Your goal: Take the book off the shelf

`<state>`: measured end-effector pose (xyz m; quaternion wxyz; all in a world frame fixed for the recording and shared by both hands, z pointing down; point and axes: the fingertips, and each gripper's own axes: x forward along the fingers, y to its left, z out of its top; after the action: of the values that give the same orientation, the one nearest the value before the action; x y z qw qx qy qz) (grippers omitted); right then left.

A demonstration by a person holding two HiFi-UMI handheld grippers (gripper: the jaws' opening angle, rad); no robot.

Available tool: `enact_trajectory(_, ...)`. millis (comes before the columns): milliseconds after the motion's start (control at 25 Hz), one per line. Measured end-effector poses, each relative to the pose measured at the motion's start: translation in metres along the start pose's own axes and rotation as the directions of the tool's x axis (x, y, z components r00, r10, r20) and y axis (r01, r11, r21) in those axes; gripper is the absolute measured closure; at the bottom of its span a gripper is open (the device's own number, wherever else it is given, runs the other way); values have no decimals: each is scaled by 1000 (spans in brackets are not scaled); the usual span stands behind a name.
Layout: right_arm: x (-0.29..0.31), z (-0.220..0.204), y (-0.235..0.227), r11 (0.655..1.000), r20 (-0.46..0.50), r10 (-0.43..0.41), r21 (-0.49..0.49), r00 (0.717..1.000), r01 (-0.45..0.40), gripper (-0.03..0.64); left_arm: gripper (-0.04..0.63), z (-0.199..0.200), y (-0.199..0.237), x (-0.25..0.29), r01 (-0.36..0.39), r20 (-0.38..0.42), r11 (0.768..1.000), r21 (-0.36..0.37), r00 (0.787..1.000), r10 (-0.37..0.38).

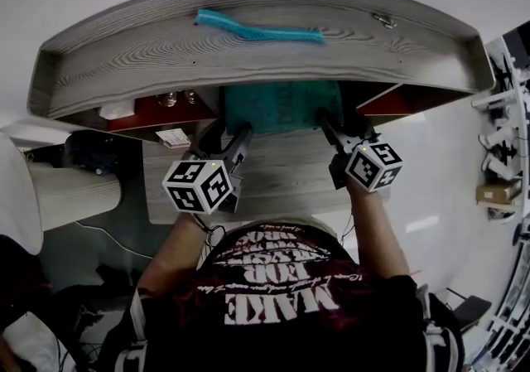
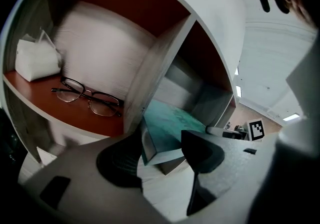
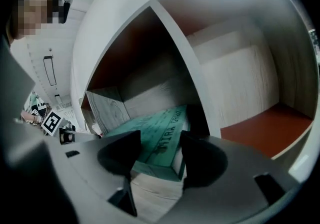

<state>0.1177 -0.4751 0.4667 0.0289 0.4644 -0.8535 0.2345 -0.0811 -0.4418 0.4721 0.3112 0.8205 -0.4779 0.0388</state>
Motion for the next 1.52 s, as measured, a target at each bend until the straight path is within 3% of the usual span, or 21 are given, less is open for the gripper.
enact_trajectory(240, -5, -4, 3, 999, -23, -13, -50, 1000, 12, 373, 364, -6, -5, 1, -9, -29, 997, 81, 1000, 11)
enact_trajectory(840, -75, -40, 41, 999, 13, -39, -30, 999, 40, 388, 364, -45, -36, -63, 21, -32, 980, 197, 999, -15)
enact_trajectory(1240, -110, -58, 65, 998, 17, -45, -41, 999, 45, 391, 364, -69, -51, -101, 38, -26, 975, 221, 999, -33)
enact_trajectory(1520, -122, -99, 62, 998, -34, -66, -21, 997, 66, 396, 364, -113, -44, -106, 38, -74, 979, 199, 997, -24)
